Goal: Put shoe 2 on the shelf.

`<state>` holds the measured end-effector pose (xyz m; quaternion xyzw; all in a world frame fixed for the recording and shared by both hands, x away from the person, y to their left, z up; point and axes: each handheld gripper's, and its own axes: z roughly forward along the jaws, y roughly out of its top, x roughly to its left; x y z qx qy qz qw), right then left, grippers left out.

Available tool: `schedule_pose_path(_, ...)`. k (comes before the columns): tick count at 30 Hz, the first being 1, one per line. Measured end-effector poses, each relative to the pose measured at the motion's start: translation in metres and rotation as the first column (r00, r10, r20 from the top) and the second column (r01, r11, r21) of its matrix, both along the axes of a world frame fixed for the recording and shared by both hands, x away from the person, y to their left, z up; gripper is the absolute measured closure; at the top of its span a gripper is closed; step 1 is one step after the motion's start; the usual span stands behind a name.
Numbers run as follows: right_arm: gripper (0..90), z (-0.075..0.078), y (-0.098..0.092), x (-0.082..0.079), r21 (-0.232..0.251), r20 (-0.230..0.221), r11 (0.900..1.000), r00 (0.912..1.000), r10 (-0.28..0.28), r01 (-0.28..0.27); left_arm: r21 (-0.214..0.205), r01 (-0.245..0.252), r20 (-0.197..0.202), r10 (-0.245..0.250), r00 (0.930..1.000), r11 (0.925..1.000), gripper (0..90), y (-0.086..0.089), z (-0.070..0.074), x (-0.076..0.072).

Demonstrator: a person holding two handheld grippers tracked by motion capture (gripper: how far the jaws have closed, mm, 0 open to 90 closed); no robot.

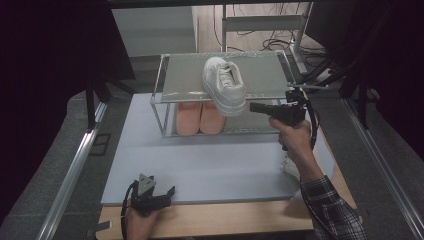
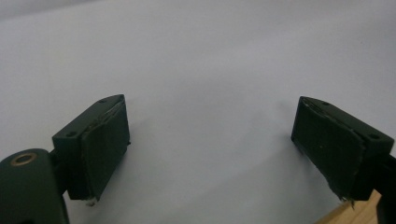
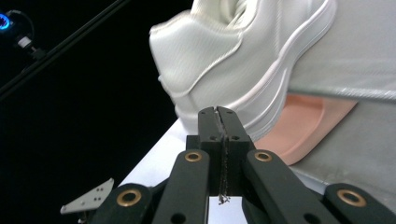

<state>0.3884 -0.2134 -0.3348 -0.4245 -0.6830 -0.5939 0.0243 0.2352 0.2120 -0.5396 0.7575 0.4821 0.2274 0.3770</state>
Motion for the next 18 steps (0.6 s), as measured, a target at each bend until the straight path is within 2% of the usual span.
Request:
schedule_pose_path(8, 89.1, -0.014, 0.012, -0.004, -0.021, -0.022, 0.9993, 0.9993, 0.031, -0.031, 0.0, 0.0, 0.0, 0.0, 1.0, 1.0, 11.1, 0.0, 0.0, 0.0)
schedule_pose_path(18, 89.3, -0.024, 0.021, 0.003, -0.055, -0.04, 0.9983, 0.9991, 0.017, -0.019, 0.002, 0.001, -0.001, -0.001, 1.0, 1.0, 11.2, 0.0, 0.0, 0.0)
